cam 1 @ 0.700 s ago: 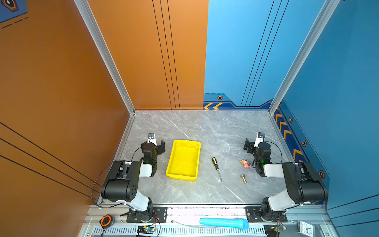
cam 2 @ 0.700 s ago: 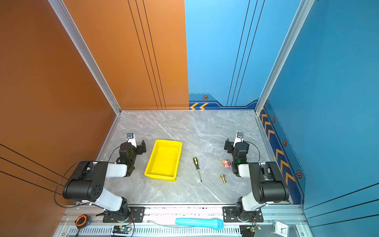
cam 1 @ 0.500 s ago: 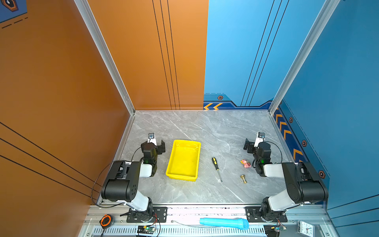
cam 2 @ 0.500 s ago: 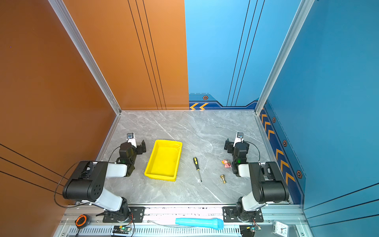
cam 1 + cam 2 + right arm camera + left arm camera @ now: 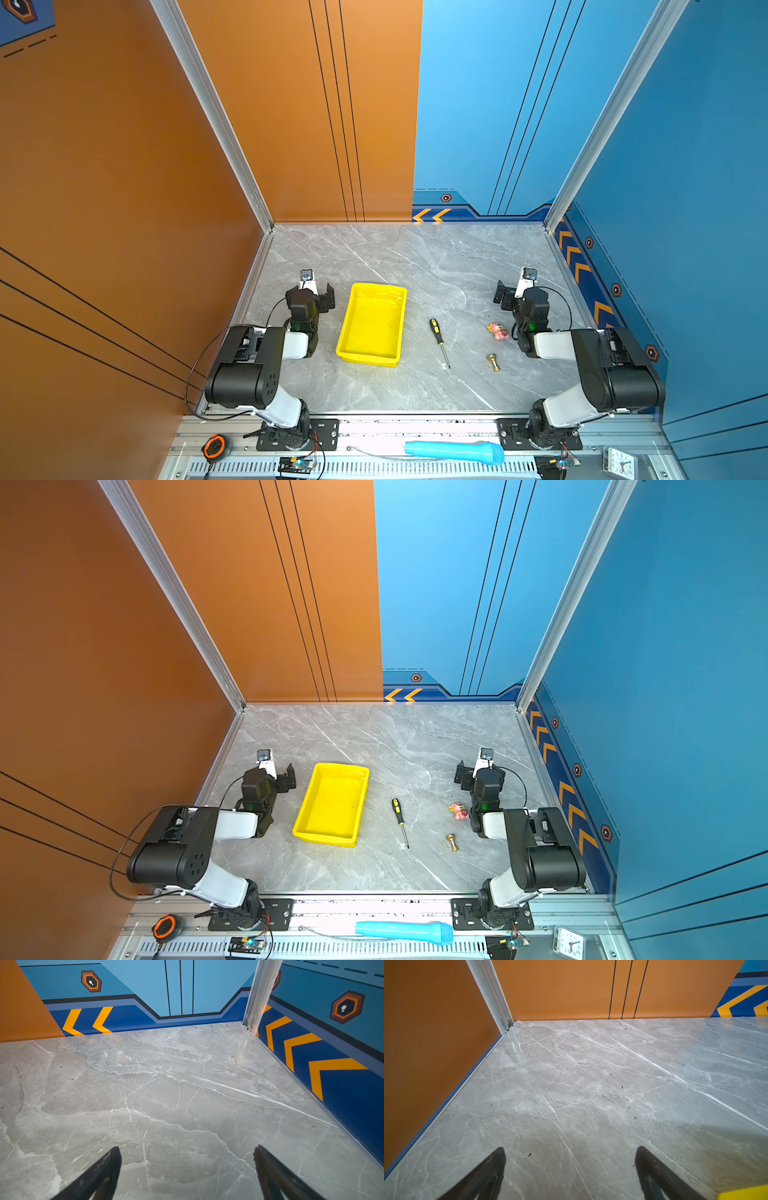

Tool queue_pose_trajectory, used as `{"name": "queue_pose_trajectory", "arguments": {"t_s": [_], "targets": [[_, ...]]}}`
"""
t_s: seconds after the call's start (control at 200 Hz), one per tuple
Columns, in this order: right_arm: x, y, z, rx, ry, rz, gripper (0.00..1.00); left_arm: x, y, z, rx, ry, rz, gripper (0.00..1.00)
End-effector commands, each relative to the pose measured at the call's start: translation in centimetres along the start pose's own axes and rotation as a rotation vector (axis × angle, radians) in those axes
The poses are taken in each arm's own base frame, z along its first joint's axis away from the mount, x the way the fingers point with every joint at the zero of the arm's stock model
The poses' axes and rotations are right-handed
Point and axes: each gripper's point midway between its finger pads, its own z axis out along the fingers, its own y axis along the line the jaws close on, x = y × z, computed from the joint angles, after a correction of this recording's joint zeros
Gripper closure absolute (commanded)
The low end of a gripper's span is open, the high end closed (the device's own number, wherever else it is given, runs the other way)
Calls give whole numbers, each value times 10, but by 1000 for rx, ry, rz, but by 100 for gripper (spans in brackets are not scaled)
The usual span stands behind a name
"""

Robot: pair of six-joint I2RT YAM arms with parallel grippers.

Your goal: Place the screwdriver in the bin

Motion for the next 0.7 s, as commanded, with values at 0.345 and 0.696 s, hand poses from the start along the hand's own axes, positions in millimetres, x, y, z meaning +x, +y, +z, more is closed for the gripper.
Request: {"name": "queue_pose_trajectory", "arguments": {"t_s": [0.345, 0.696], "targets": [[6, -2, 0, 10, 9, -14, 0, 4, -5, 0, 27, 8, 14, 2], [-17, -14, -7, 110, 40, -6, 0, -17, 12, -15, -64, 3, -17, 2]]}}
